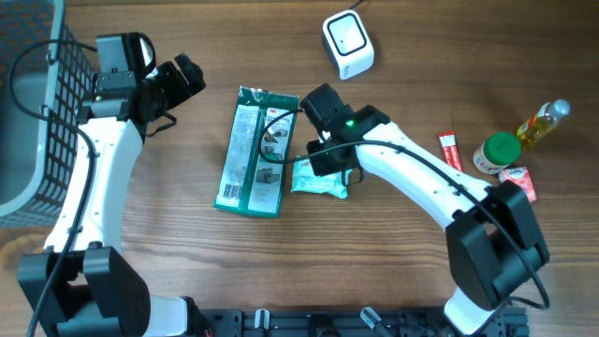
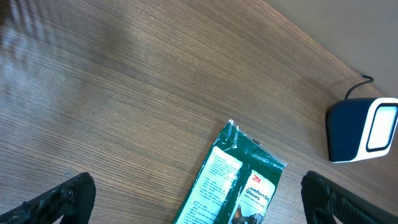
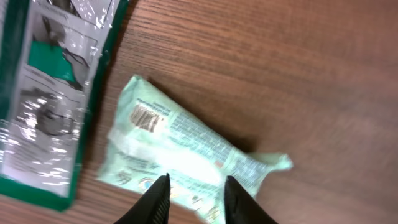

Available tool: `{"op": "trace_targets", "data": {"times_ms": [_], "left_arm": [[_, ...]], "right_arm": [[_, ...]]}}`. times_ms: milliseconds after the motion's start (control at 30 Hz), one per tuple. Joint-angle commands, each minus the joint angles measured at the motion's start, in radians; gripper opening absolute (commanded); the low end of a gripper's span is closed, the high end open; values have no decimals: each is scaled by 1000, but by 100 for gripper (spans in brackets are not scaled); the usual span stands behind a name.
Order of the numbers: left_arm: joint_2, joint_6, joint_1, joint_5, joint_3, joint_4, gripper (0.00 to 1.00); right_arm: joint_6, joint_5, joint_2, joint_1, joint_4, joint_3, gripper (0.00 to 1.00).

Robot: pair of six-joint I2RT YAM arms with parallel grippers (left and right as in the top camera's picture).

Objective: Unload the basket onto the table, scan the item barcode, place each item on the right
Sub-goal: 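Grasp the pale green wipes pack and drag it right onto the table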

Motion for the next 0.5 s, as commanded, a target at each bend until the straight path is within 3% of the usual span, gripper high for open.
{"op": "trace_targets", "data": {"times_ms": [0,133,233,367,467], "left_arm": [[0,5,1,-2,7,3,100],[0,5,1,-2,7,3,100],[0,5,1,-2,7,3,100],[0,5,1,-2,7,3,100],[0,5,1,-2,7,3,100]], "right_arm": [[207,-60,-26,10,10,-27,30],[280,-61,-20,11,43,-80,31],[458,-57,-20,11,71,-126,27],[808,-69,-20,12,66,-187,21],[884,-44,-20,11,94,-242,22]]}}
